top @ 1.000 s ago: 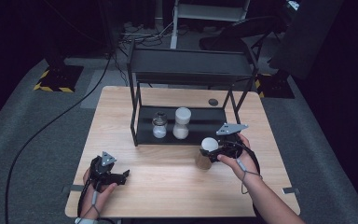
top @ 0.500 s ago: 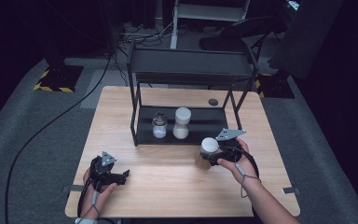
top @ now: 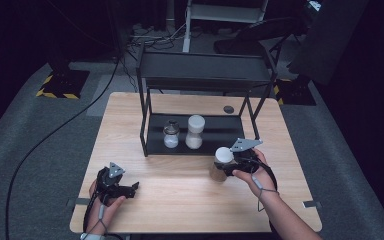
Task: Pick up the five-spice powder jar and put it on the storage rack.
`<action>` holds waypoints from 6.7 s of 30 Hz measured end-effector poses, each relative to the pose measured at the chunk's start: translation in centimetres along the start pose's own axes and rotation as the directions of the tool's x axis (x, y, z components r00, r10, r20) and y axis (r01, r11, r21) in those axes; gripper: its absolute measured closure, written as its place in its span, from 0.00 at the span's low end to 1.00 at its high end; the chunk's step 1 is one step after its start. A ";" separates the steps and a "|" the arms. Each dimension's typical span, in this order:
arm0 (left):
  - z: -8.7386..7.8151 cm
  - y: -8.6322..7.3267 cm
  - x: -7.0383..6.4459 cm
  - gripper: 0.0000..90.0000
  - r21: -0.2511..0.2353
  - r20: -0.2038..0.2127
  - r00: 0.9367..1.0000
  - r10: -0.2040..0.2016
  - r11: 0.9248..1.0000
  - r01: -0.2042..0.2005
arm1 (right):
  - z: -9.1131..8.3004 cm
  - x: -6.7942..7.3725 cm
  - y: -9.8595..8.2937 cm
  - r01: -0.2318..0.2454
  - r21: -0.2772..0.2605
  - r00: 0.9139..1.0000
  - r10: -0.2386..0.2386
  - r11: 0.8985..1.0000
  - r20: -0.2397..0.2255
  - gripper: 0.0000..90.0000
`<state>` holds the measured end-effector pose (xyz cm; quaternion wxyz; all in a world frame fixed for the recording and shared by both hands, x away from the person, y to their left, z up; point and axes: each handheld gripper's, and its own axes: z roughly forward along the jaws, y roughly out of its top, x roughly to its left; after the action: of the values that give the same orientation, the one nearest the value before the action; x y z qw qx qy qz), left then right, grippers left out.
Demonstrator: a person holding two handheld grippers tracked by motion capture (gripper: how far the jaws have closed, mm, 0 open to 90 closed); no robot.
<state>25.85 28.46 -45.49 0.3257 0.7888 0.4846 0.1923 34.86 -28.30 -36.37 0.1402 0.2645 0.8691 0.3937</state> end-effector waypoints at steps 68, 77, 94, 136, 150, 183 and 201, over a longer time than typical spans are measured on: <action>0.2 0.2 -0.4 0.01 0.004 -0.020 1.000 -0.022 1.000 0.022 | 2.0 -8.1 5.3 -0.032 -0.080 0.999 0.035 0.996 0.040 0.37; 0.2 0.2 -0.4 0.01 0.004 -0.018 1.000 -0.020 1.000 0.020 | 3.5 -8.2 4.5 -0.048 -0.056 0.998 0.050 0.997 0.043 0.37; 0.2 0.3 -0.3 0.00 0.007 -0.016 1.000 -0.018 1.000 0.018 | 4.7 -8.7 3.8 -0.080 -0.060 0.996 0.083 0.995 0.043 0.37; 0.2 0.3 -0.4 0.00 0.009 -0.017 1.000 -0.018 1.000 0.018 | -9.6 -6.9 1.4 -0.076 -0.191 0.997 0.080 0.979 0.014 0.08; 0.3 0.3 -0.4 0.00 0.008 -0.018 1.000 -0.016 1.000 0.016 | -11.6 -6.7 -1.3 -0.101 -0.187 0.995 0.103 0.977 0.003 0.02; 0.3 0.3 -0.4 0.00 0.009 -0.019 1.000 -0.015 1.000 0.015 | -9.4 -5.6 -9.3 -0.120 -0.178 0.988 0.135 0.977 0.072 0.02; 0.3 0.3 -0.4 0.00 0.008 -0.019 1.000 -0.015 1.000 0.015 | -6.4 -5.7 -12.2 -0.141 -0.117 0.987 0.149 0.983 0.061 0.02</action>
<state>26.04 27.87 -45.45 0.3192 0.7845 0.4945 0.1952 32.37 -42.16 -41.24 0.1558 0.3322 0.8187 0.4416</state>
